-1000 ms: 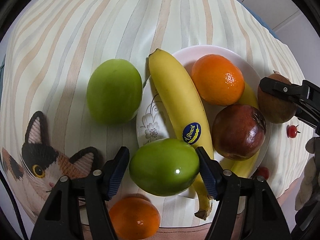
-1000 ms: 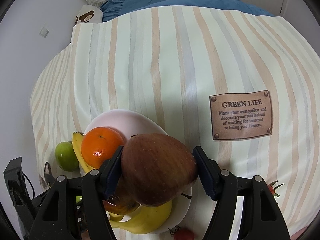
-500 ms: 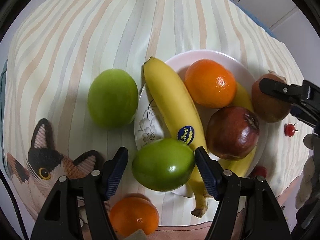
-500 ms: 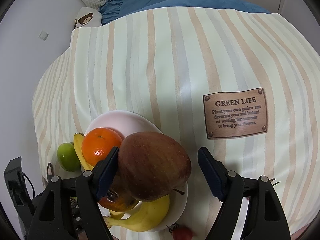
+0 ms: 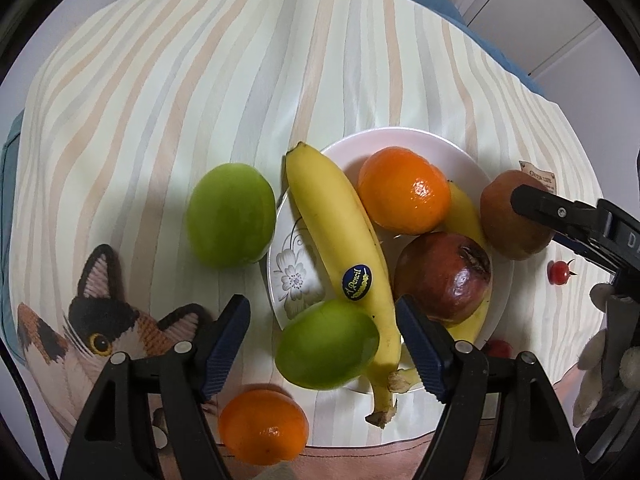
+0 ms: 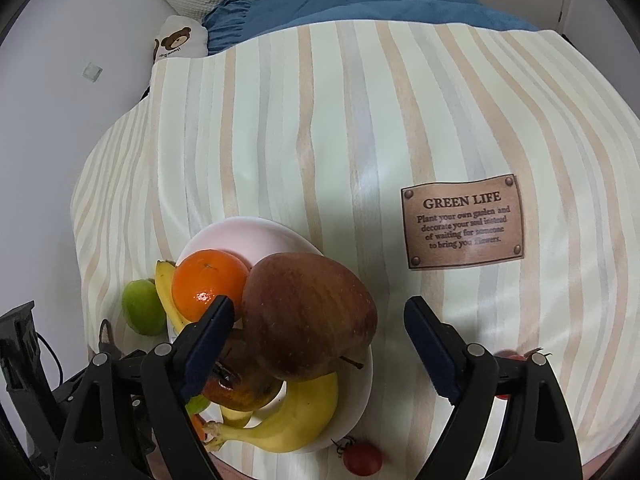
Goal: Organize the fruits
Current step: 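Lift both open tools up away from the plate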
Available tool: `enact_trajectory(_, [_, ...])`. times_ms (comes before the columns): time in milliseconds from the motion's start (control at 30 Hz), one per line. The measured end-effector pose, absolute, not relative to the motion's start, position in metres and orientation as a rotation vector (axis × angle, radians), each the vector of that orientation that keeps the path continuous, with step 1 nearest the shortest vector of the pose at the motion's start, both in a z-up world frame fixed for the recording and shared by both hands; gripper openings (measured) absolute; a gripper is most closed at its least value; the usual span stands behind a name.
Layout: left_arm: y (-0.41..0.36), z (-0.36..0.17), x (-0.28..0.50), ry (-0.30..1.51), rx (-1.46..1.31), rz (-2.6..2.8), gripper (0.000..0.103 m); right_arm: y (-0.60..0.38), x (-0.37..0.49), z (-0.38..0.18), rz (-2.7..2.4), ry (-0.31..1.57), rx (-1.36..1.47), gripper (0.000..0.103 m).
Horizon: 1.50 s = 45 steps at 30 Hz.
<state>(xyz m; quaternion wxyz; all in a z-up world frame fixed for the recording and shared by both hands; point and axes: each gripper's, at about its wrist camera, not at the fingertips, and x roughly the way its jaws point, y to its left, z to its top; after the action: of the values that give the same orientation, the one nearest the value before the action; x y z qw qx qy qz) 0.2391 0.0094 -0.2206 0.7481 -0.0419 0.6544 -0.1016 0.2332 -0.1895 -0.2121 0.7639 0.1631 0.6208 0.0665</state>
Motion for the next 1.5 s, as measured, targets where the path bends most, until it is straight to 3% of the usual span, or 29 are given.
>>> enact_trajectory(67, [0.009,-0.215,0.238,1.42,-0.088,-0.218,0.087,-0.191,0.23,-0.205,0.14,1.341,0.339,0.096])
enact_trajectory(133, [0.008,-0.207,0.237,1.402,-0.074,-0.215,0.087,-0.191,0.228,-0.198,0.135,1.332,0.321,0.099])
enact_trajectory(400, [0.013,-0.181,0.222,1.337,-0.038,-0.18,0.098,-0.181,0.191,-0.157,0.075,1.268,0.156,0.099])
enact_trajectory(767, [0.023,-0.146,0.184,1.252,0.003,-0.119,0.098,-0.165,0.128,-0.124,0.057,1.22,0.087,0.1])
enact_trajectory(1200, [0.021,-0.06,0.126,1.069,0.035,-0.082,0.098,-0.159,0.064,-0.047,0.08,1.079,0.044,0.1])
enact_trajectory(1500, [0.016,-0.024,0.095,1.036,0.014,-0.12,0.098,-0.164,0.03,-0.005,0.116,1.026,0.087,0.1])
